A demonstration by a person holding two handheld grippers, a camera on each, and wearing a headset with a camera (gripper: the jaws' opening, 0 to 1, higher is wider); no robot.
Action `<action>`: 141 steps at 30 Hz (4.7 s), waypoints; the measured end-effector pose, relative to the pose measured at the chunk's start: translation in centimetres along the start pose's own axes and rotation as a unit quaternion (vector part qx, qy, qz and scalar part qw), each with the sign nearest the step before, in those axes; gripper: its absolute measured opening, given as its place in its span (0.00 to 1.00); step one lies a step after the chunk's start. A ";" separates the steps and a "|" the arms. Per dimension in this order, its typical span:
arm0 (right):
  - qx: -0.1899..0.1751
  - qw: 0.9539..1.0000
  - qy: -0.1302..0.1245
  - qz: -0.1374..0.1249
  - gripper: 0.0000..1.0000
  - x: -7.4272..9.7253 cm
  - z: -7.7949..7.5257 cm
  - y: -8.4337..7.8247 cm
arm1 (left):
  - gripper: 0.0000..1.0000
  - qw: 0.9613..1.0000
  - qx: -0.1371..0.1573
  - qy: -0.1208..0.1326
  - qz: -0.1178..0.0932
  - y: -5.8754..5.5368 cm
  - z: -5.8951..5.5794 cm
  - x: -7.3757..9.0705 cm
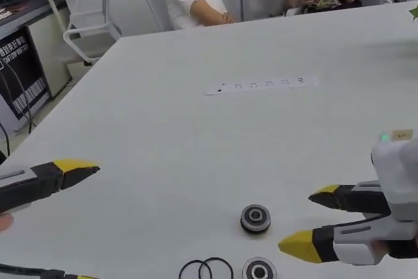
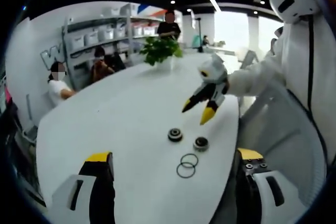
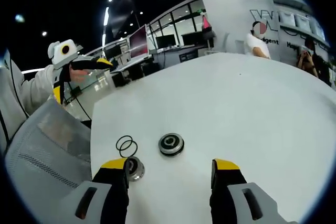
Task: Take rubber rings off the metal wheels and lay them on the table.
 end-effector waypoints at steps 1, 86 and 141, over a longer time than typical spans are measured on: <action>-0.002 1.000 0.001 -0.001 0.61 -0.1 0.0 0.0 | 0.97 1.000 -0.004 -0.002 0.000 0.2 0.0 -0.4; 0.039 0.999 0.020 0.001 0.29 -2.6 -0.8 -0.8 | 0.14 0.991 -0.044 -0.122 0.043 -2.4 0.3 -18.9; 0.117 0.992 0.024 0.028 0.15 -4.3 -0.6 -1.4 | 0.14 0.989 -0.051 -0.133 0.028 -2.6 -0.8 -19.3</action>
Point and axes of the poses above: the centre of the closed fingertips' face, and the gripper's own axes: x roughly backward along the fingers, z roughly to its left, y roughly out of its top, the point moved 4 cm from there along x, roughly backward along the fingers, and after that the axes turned 6 degrees about -x, right-handed, at the moved point
